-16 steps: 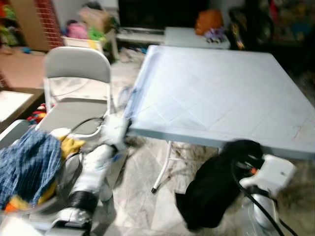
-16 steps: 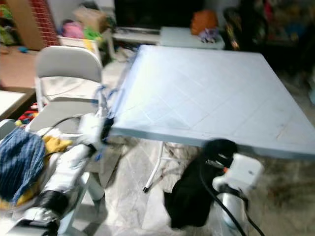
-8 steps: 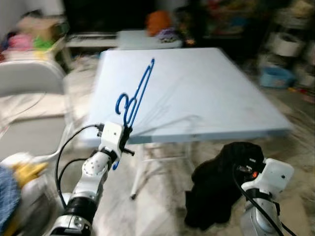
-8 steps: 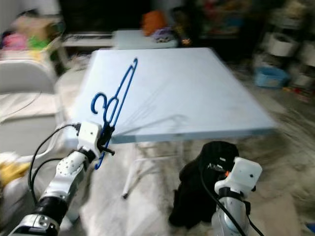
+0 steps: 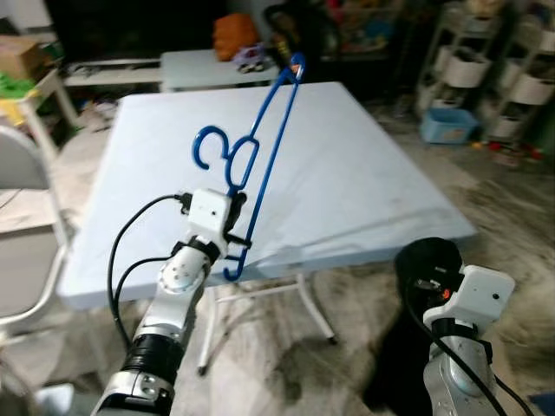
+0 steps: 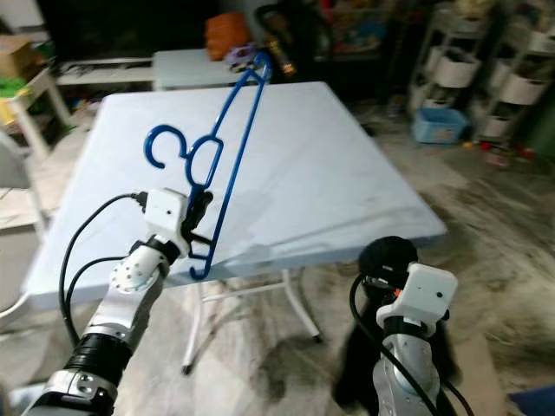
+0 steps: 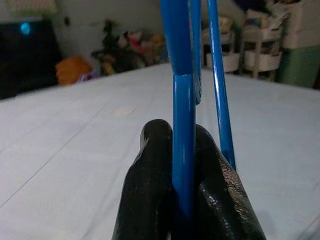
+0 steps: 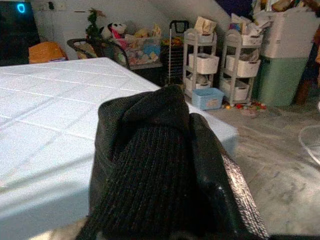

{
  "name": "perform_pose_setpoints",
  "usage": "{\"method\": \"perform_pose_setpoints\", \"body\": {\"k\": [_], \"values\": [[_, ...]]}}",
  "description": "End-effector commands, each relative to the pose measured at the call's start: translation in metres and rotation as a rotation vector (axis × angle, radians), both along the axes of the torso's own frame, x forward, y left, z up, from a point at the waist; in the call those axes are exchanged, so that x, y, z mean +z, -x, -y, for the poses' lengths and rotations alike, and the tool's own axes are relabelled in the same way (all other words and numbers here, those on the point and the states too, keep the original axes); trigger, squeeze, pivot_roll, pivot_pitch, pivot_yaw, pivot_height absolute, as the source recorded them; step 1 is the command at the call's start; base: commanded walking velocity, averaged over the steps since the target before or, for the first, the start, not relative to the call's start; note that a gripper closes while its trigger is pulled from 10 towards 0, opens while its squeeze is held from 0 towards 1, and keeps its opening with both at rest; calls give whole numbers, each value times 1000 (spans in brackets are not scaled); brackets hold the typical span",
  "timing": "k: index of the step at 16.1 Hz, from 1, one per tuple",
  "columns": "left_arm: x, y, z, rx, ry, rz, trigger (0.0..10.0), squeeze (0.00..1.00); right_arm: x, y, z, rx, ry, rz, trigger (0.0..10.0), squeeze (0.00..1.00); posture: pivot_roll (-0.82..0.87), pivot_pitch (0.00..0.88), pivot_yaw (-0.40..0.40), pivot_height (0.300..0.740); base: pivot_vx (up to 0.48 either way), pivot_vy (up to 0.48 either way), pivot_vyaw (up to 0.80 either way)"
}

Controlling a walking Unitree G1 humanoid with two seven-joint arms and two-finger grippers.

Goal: Hang hanger

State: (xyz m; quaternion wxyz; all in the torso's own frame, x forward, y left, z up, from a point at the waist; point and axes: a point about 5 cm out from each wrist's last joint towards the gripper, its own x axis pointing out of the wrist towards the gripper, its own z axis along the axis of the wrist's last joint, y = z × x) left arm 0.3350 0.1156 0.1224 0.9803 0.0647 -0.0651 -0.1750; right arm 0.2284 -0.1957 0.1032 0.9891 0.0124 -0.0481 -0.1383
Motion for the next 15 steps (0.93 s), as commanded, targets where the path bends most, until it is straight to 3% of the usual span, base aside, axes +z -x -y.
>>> {"method": "perform_pose_setpoints", "body": {"k": [1, 6, 9, 13, 15], "values": [[-13, 2, -5, 37, -38, -56, 10000, 0, 4, 1, 1, 13, 35, 9, 0, 0, 90, 4, -59, 740, 0, 0, 781], [-15, 3, -5, 56, -27, -84, 10000, 0, 4, -1, -2, 35, 41, 11, 0, 0, 93, 2, -62, 740, 0, 0, 746], [-17, 2, -7, 46, -22, -111, 10000, 0, 4, -1, -2, 31, 36, 8, 0, 0, 90, 3, -58, 740, 0, 0, 0], [-15, 0, -3, 33, 3, -119, 10000, 0, 3, 1, -2, 25, 33, 7, 0, 0, 86, 2, -50, 740, 372, 0, 0], [-17, 1, -1, 31, 1, -127, 10000, 0, 3, 0, -2, 23, 30, 7, 902, 0, 89, 0, -53, 740, 0, 0, 0]]}}
